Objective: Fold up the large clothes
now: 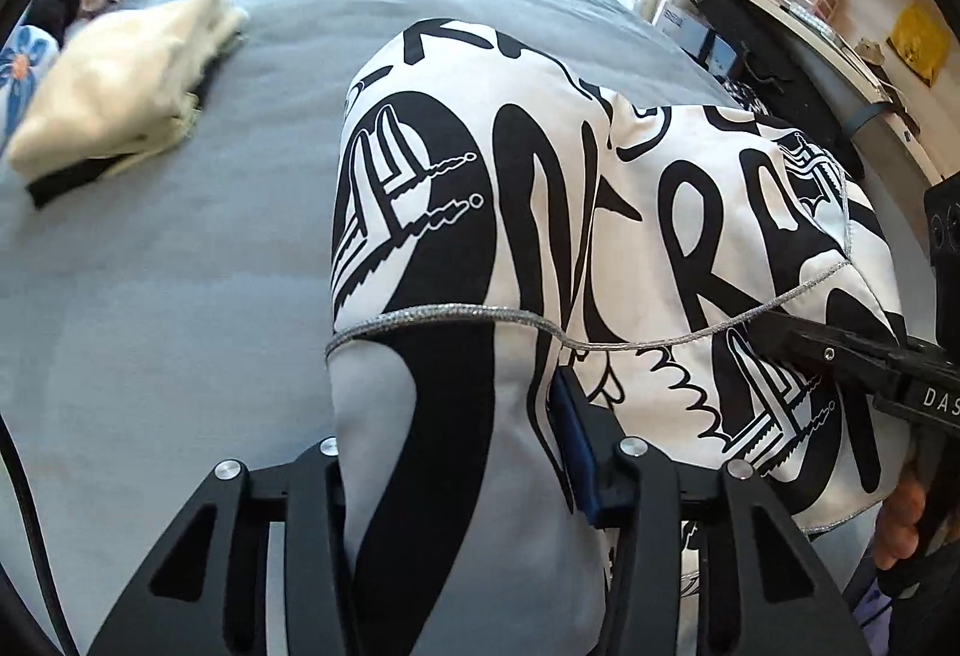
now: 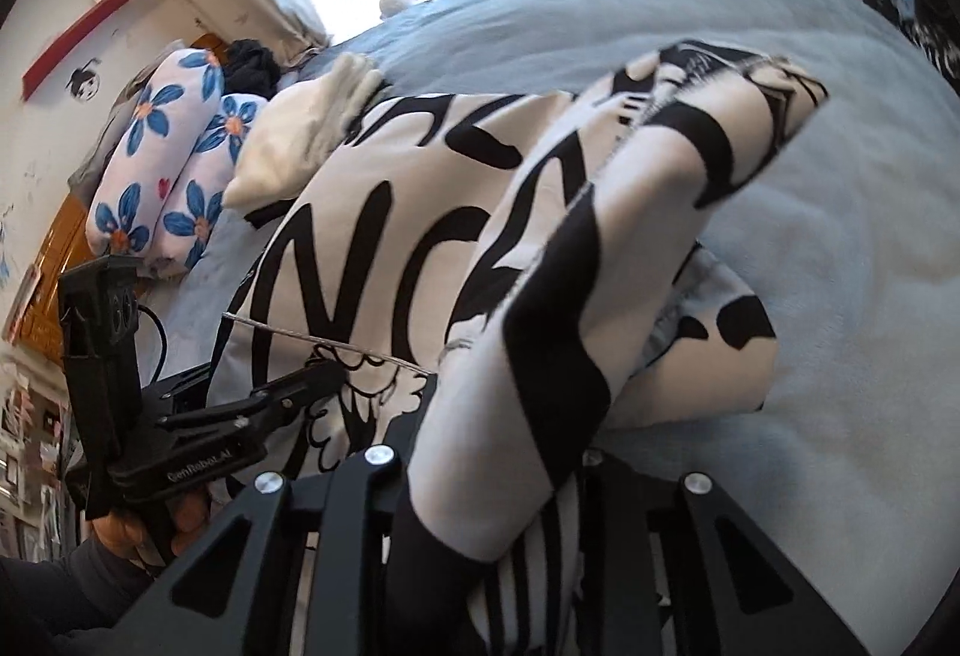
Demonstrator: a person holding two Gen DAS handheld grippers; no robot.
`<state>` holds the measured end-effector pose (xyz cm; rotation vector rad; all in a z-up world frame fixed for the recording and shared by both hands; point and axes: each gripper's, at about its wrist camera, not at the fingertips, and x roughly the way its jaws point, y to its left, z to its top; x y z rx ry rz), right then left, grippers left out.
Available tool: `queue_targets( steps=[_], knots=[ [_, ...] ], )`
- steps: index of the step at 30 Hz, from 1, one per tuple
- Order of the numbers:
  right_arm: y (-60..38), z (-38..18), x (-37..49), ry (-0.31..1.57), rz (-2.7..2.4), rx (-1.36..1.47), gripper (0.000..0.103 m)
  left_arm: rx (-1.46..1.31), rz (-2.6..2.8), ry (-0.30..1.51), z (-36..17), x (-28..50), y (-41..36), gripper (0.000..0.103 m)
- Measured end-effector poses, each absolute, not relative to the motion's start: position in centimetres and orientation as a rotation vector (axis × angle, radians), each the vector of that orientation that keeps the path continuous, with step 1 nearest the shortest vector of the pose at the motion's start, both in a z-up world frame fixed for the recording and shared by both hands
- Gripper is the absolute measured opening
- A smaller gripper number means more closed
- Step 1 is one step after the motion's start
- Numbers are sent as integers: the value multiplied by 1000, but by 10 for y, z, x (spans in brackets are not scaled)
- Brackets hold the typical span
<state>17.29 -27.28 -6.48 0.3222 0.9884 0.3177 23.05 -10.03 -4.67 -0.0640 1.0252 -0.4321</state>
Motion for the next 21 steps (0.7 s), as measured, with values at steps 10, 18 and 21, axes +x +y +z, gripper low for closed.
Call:
queue_targets(
  steps=[10, 18, 21],
  knots=[
    [-164, -3, 196, 865, 437, 301, 23, -123, -340, 946, 18, 229, 25, 43],
    [-69, 40, 292, 793, 541, 330, 23, -101, -270, 886, 70, 307, 137, 43],
    [-33, 49, 344, 772, 564, 345, 23, -95, -249, 864, 81, 354, 177, 43]
  ],
)
